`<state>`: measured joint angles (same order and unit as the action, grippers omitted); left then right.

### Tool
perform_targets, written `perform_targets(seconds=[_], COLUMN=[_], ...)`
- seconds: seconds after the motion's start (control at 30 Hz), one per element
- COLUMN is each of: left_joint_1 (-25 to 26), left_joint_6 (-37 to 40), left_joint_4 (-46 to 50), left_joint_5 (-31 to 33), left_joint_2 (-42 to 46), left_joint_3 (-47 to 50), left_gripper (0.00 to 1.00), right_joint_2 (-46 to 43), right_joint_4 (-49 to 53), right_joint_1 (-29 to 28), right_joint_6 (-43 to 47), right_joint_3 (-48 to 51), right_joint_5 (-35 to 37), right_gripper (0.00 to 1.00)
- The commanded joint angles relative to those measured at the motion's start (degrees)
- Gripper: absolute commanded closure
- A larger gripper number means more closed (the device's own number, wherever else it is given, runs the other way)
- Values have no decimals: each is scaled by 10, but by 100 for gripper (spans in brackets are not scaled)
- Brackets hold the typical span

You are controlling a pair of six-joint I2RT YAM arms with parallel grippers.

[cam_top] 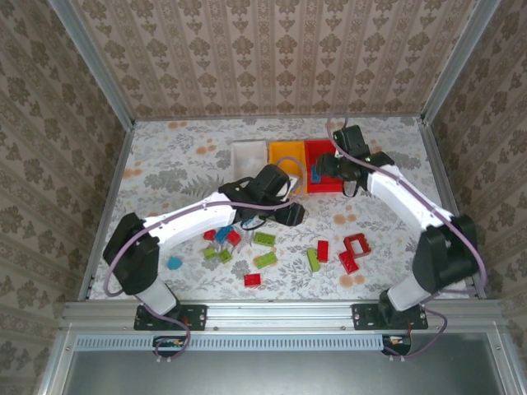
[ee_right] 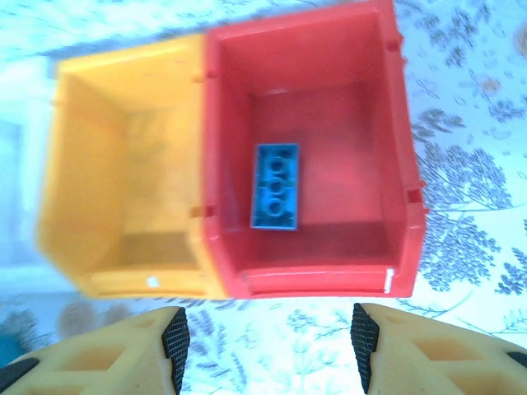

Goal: Sort the legos into containers by color

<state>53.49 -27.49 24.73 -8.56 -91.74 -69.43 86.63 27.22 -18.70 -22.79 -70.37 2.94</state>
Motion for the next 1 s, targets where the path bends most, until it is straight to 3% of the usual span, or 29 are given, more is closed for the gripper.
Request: perform_targets(seconds=[0.0,0.13,0.3,0.43,0.7,0.97], left_joint_1=[-13,-50,-115,-130,-142,-161], left_joint_6=[-68,-177,-302,-395,-473,-480], left_joint_4=[107,189,232,227,185,153], left_joint_5=[97,141,101,56,32,29], left_joint_2=[61,123,158,135,82,22], left_joint_3=[39,106,153,159,171,157], left_gripper=[45,44,38,35,31,34], right_joint_2=[-50,-100,-106,-108,-119,-126], right_joint_4=[-50,-100,-131,-162,-177,-167], right_joint_1=[-40,-115,-180,-197,-199,-198], right_joint_6=[36,40,12,11,25,32], right_joint_3=[73,157,207,226,241,243], right_joint_5=[-82,-139,-179,-228,-268,-266], right_gripper=[41,36,29,22,16,15])
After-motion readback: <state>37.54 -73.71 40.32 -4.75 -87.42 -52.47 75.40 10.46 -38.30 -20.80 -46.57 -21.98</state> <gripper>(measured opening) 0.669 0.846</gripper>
